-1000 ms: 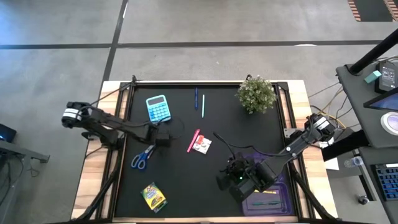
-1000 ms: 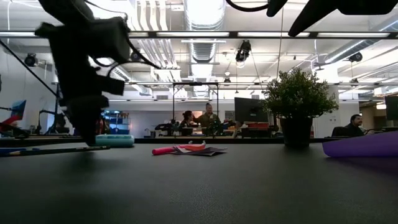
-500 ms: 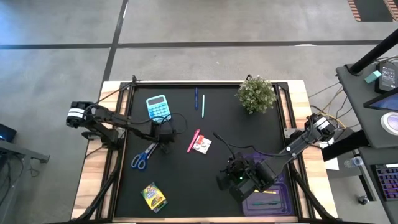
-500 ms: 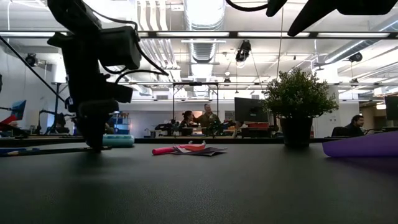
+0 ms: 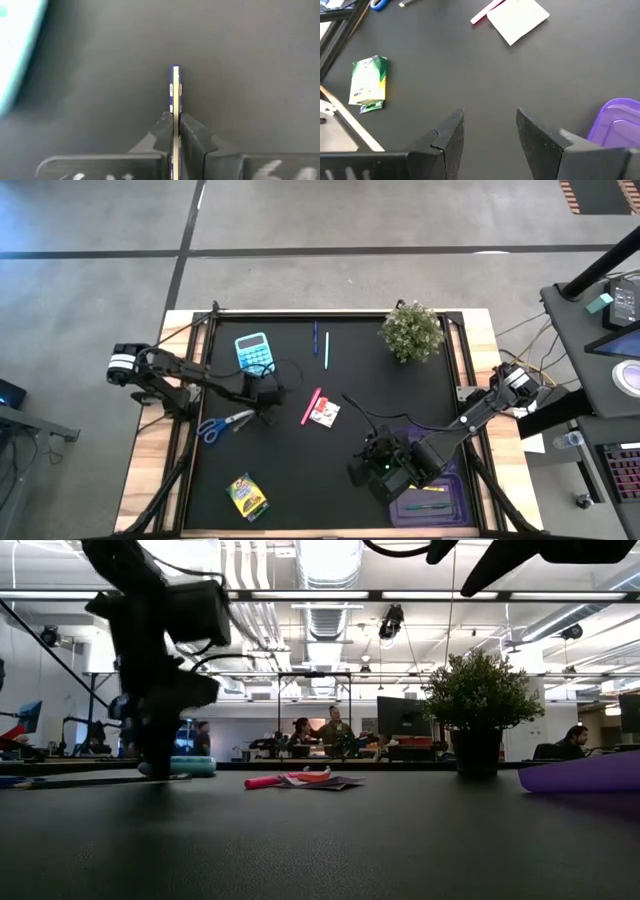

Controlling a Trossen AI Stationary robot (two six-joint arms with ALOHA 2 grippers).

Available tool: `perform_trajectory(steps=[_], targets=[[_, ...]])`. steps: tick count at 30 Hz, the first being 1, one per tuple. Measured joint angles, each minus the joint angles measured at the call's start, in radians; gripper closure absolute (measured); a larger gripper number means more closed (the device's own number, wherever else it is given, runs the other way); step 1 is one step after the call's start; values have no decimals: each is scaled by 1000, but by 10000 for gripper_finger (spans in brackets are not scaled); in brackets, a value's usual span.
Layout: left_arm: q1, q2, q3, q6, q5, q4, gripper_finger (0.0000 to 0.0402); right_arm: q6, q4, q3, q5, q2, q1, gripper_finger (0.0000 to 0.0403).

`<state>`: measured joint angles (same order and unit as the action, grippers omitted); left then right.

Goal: Pack school essentials
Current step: Put the blue pencil into the purple supply box

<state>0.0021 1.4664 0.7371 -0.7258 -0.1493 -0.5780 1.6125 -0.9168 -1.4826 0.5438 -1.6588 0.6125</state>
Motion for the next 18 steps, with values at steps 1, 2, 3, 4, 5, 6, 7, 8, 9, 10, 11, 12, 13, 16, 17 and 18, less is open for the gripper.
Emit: perform_trajectory(steps=[1,2,3,4,5,6,7,8,9,10,11,12,13,16,17,18], targets=[[-6,-29,13,0,3,17,398,-5,17,0,1,0,0,236],[-11,-65,24,1,10,33,399,-17,39,1,2,0,0,236],[-17,-102,30,2,21,52,399,-36,64,1,5,0,0,236],[-25,-134,32,3,34,80,399,-56,95,1,11,0,0,236],[-33,-158,32,3,45,119,399,-81,128,1,21,0,0,236],[-44,-187,31,1,53,161,399,-109,167,1,36,0,0,236],[-55,-215,31,0,57,201,399,-138,207,1,56,0,0,236],[-65,-247,31,-2,61,253,399,-169,244,1,79,0,0,234],[-76,-277,33,-2,62,301,399,-200,287,1,108,0,0,231],[-87,-298,34,-6,61,345,399,-236,334,1,136,0,0,227],[-97,-315,34,-15,61,389,400,-276,378,1,161,0,0,222],[-107,-331,33,-18,61,435,400,-322,427,1,183,0,0,216],[-119,-342,33,-19,60,482,400,-366,472,1,202,0,-3,210],[-148,-370,33,-11,60,640,400,-491,593,1,250,0,-16,189],[-156,-373,33,-5,60,693,400,-525,628,1,263,0,-21,183],[-164,-373,33,-1,60,736,400,-552,659,0,270,0,-30,176]])
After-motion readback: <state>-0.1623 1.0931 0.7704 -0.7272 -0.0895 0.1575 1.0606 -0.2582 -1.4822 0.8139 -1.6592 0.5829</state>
